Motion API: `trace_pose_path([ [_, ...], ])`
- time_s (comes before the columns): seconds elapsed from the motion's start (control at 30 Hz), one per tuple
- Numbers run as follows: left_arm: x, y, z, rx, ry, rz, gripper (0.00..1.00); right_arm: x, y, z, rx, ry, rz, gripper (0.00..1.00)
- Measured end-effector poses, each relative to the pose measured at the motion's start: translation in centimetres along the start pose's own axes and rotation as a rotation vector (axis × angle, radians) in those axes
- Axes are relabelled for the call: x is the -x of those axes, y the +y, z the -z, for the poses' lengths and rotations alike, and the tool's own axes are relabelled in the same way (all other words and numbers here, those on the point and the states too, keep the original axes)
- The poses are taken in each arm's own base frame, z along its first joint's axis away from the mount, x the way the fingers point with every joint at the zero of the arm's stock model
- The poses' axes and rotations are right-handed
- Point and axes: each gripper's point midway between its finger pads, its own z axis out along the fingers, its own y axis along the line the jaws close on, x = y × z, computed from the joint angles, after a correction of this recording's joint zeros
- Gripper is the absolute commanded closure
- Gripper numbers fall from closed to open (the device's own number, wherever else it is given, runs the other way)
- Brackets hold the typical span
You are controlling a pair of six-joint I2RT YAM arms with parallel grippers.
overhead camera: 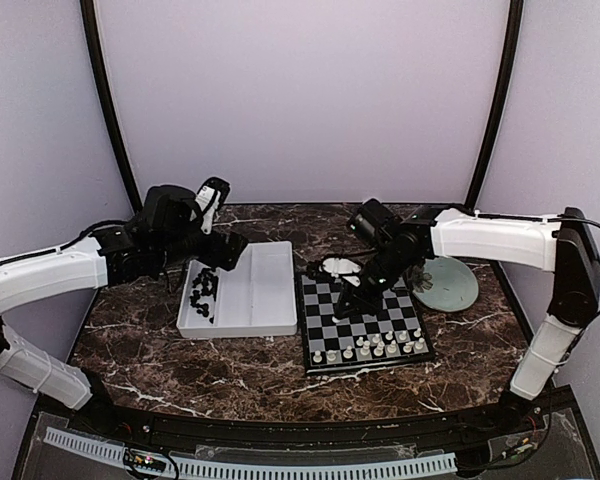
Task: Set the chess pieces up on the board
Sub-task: Place the pawn at c2.
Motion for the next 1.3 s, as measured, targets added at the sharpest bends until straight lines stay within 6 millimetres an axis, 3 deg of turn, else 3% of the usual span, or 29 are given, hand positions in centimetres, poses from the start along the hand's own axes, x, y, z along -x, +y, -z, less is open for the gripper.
trace_pose_path([
  [0.1,0.0,1.6,-0.5,0.014,0.016,0.093,0.04,-1.4,1.2,-1.5,-0.016,0.067,0.056,0.89],
  [0.33,0.4,0.8,-0.7,-0.031,0.032,0.158,0.05,-3.0,1.9,-3.2,-0.099,0.166,0.165,0.89],
  [0.67,-0.8,0.4,-1.1,-0.046,0.082,0.161,0.06,-4.0,0.6,-4.1,-0.179,0.229,0.201,0.9],
  [1.3,-0.5,0.3,-1.5,-0.042,0.091,0.158,0.06,-5.6,0.6,-5.1,-0.16,0.293,0.198,0.88],
])
